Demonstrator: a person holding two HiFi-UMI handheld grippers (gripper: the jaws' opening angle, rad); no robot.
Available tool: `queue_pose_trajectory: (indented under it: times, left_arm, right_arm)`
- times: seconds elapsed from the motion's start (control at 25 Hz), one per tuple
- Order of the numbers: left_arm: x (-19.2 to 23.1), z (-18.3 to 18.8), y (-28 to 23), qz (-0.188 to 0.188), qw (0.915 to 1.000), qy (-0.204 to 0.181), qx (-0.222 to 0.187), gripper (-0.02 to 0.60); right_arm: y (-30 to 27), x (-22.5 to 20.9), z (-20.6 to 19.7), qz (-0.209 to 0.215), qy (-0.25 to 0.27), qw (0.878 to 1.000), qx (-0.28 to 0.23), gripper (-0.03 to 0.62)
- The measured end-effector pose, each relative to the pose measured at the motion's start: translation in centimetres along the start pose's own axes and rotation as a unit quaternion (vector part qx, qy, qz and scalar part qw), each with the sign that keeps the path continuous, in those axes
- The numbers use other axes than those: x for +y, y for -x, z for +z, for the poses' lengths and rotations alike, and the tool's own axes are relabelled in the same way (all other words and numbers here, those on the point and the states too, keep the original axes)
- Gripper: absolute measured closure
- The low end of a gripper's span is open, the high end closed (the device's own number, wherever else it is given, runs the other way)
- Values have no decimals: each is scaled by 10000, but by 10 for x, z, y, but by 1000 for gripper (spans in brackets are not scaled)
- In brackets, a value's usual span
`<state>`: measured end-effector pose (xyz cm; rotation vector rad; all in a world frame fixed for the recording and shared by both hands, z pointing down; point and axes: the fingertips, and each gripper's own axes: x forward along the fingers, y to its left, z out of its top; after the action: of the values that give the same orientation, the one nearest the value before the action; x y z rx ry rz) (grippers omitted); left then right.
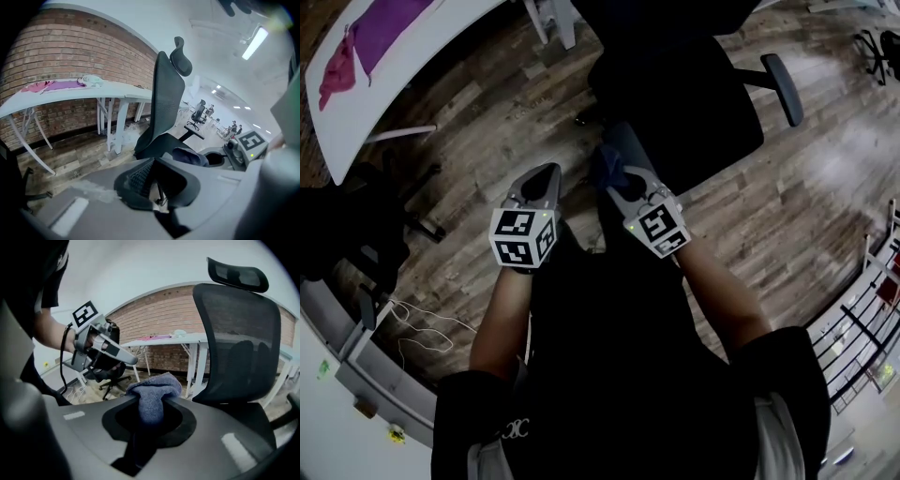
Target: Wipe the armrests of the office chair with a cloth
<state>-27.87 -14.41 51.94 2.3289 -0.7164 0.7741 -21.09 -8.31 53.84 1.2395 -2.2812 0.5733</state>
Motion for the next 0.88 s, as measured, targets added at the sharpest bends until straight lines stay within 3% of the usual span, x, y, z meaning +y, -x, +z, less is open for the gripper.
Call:
queue_pose_trajectory:
  times: [0.12,0.24,0.36,0.52,0.68,0.88]
  left_arm:
    - [22,-11,18,-163,9998,-106,88,575]
    - [42,-18,35,-349,9987,-324,179,575]
    - [71,-25,47,-454,9976,-458,232,575]
    - [111,-44,56,-501,9972,-441,343,575]
    - [127,-68,58,-680,9943,-572,582,575]
    - [133,-87,56,-891,9891,-829,831,575]
  right_arm:
    - [-23,10,1,-626,-885,9940,-142,526]
    - [-39,10,-13,-1485,-2095,9662,-240,526]
    - [-58,8,-46,-2430,-3185,9160,-190,526]
    - [-73,9,-93,-3469,-4263,8351,-211,526]
    - [-76,-8,-122,-4253,-4803,7649,-574,526]
    - [-59,-48,-130,-5015,-5057,6909,-1242,526]
